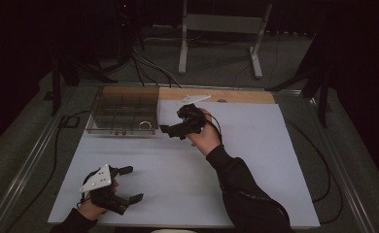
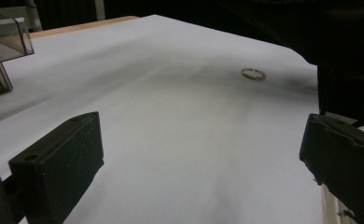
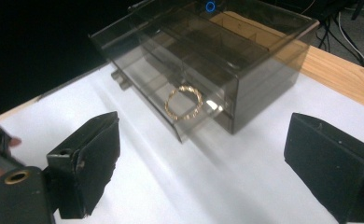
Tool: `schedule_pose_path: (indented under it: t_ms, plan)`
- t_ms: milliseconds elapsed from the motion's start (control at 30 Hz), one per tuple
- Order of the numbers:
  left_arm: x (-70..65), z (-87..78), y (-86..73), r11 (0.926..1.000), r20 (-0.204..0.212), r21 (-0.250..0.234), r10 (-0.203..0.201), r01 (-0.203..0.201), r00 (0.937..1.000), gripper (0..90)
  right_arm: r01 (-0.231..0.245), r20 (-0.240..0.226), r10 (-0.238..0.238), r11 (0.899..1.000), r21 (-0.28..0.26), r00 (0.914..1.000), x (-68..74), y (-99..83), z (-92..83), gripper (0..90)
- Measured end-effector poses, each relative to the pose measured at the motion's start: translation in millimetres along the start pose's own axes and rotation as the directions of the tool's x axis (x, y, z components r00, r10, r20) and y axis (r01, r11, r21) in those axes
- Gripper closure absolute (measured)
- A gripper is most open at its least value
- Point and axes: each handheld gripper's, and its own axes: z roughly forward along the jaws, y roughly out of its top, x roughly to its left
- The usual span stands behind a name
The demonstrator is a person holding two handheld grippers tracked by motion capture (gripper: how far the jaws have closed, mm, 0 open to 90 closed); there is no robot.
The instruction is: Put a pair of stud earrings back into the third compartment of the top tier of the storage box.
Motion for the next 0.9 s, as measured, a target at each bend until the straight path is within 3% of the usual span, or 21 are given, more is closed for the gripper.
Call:
schedule_pose_path:
  t_ms: [167, 267, 533, 900]
  plan:
    - [-0.1, 0.4, 0.0, 1.0000, 0.000, 0.003, 0.000, 0.000, 1.0000, 0.5, -0.005, -0.003, 0.005, 1.000, -0.009, 1.0000, -2.9, -12.7, -15.6, 8.8]
    - [-0.3, 0.7, -0.5, 1.0000, 0.001, 0.007, 0.000, 0.000, 1.0000, 0.5, 0.000, 0.000, 0.000, 1.000, -0.002, 1.0000, -4.6, -21.4, -23.8, 3.6]
    - [-0.3, 0.9, 0.3, 1.0000, 0.002, 0.007, 0.004, -0.004, 1.0000, 0.5, -0.017, 0.010, 0.016, 1.000, 0.009, 0.9998, -12.7, -48.4, -42.8, 3.2]
    - [-0.4, 1.6, 0.1, 1.0000, 0.001, 0.008, 0.006, -0.006, 1.0000, 0.5, -0.051, 0.015, 0.050, 0.997, 0.051, 0.9986, -25.3, -100.4, -61.9, 3.2]
